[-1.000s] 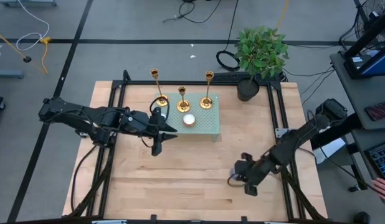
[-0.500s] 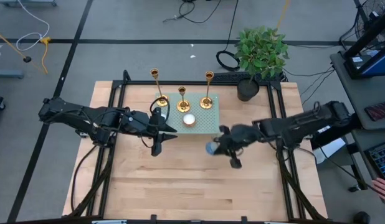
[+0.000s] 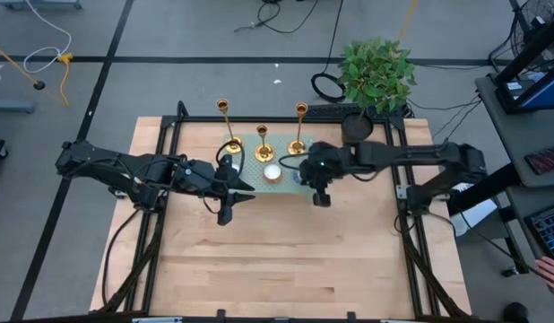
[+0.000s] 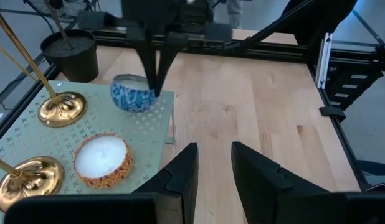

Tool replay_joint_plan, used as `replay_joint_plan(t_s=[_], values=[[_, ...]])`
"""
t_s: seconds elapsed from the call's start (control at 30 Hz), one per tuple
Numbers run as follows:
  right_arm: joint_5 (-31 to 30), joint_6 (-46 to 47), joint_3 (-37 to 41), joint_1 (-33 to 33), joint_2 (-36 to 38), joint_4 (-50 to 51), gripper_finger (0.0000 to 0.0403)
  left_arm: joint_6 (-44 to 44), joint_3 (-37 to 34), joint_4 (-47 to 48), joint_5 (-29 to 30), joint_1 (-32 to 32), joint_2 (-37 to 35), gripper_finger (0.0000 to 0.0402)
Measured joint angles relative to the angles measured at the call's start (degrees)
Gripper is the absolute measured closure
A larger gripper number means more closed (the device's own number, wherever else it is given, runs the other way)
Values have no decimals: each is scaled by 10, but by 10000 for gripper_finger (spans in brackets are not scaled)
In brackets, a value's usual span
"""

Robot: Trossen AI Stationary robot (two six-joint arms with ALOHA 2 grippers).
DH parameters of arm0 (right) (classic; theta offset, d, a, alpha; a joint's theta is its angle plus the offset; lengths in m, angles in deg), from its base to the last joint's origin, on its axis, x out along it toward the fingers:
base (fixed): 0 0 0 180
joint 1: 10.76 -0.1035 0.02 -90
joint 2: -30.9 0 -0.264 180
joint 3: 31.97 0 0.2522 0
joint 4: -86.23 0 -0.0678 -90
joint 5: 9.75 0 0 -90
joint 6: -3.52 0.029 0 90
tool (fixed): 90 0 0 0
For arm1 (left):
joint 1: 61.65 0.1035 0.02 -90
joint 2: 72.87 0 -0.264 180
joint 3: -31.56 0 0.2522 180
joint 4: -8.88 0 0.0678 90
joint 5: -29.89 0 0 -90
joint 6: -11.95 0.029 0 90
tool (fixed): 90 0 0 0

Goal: Pick & Place candle stick holders
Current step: Put the blue scented candle on top of the shelf

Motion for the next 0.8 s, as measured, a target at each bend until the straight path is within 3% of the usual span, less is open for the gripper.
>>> replay_joint_plan(t_s=[0.23, 0.8], values=[[43, -9, -1, 19, -15, 9, 403, 0, 0, 0, 0, 0, 0, 298], [40, -33, -1, 27, -32, -28, 353, -1, 0, 0, 1, 1, 0, 298]])
